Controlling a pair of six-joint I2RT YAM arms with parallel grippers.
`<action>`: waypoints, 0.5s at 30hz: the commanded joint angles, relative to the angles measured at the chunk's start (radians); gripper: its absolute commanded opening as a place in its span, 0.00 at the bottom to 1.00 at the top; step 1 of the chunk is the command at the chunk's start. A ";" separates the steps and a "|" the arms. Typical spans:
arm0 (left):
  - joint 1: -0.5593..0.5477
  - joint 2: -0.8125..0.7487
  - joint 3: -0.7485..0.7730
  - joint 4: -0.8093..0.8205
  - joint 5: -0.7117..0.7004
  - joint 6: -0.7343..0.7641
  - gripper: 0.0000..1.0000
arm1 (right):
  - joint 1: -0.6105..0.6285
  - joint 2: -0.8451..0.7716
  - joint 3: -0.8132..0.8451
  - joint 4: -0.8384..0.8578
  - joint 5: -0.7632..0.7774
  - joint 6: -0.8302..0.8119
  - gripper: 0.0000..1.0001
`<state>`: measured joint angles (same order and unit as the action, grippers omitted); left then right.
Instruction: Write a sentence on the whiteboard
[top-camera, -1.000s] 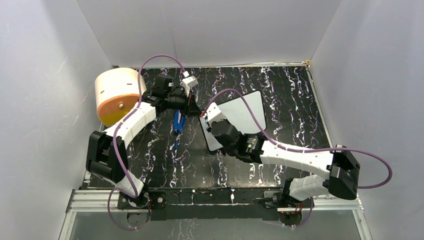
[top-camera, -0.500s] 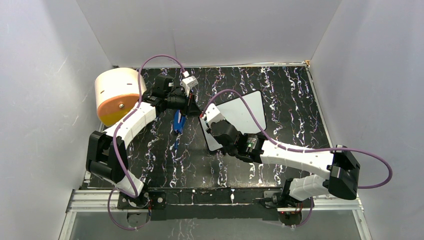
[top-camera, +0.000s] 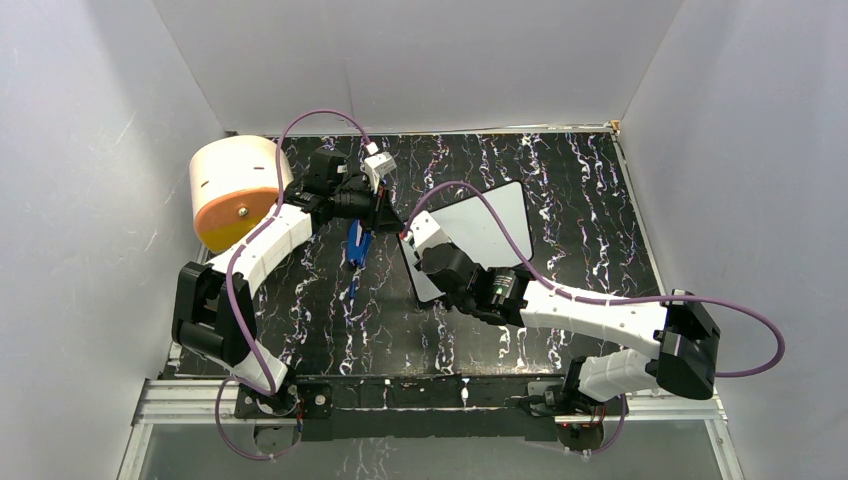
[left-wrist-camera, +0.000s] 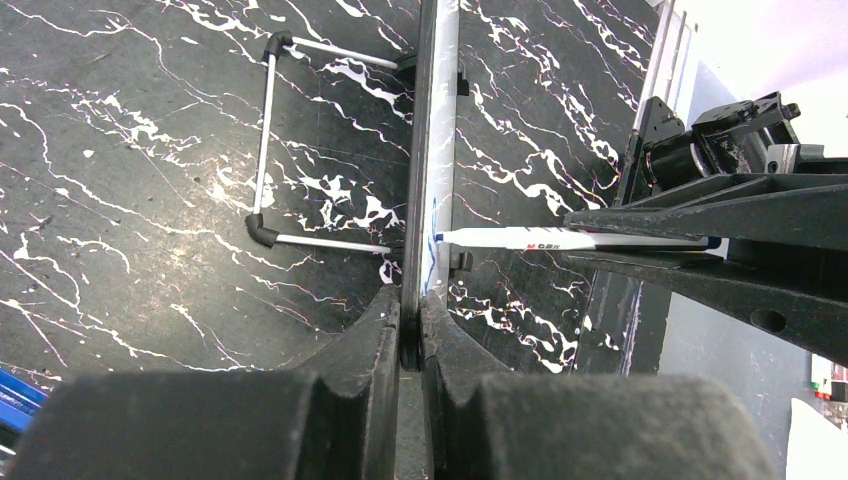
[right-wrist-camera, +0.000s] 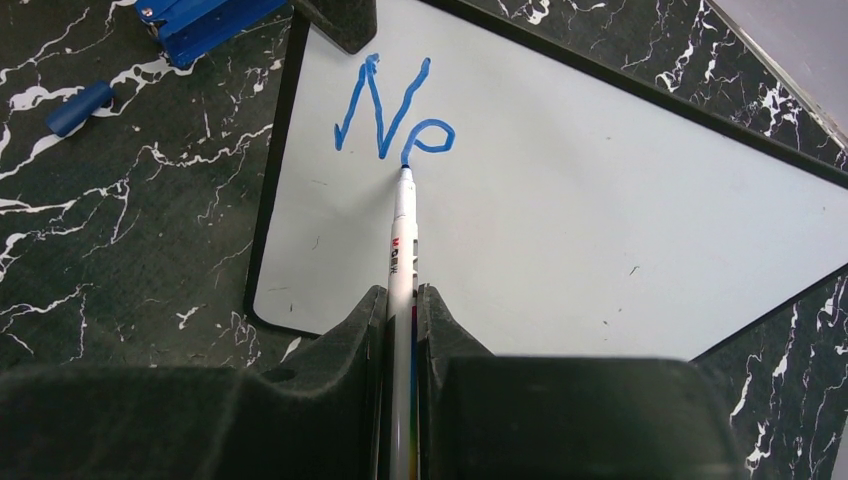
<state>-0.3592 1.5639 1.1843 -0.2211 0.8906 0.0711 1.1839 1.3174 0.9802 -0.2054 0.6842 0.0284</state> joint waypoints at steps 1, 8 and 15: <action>-0.004 -0.021 -0.011 -0.019 0.005 0.036 0.00 | -0.010 0.011 0.037 -0.014 0.029 0.015 0.00; -0.004 -0.018 -0.008 -0.019 0.009 0.036 0.00 | -0.010 0.010 0.039 -0.021 0.080 0.025 0.00; -0.004 -0.018 -0.009 -0.020 0.009 0.036 0.00 | -0.009 -0.005 0.022 0.033 0.109 0.019 0.00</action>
<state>-0.3592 1.5639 1.1847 -0.2211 0.8925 0.0711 1.1839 1.3182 0.9802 -0.2363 0.7357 0.0391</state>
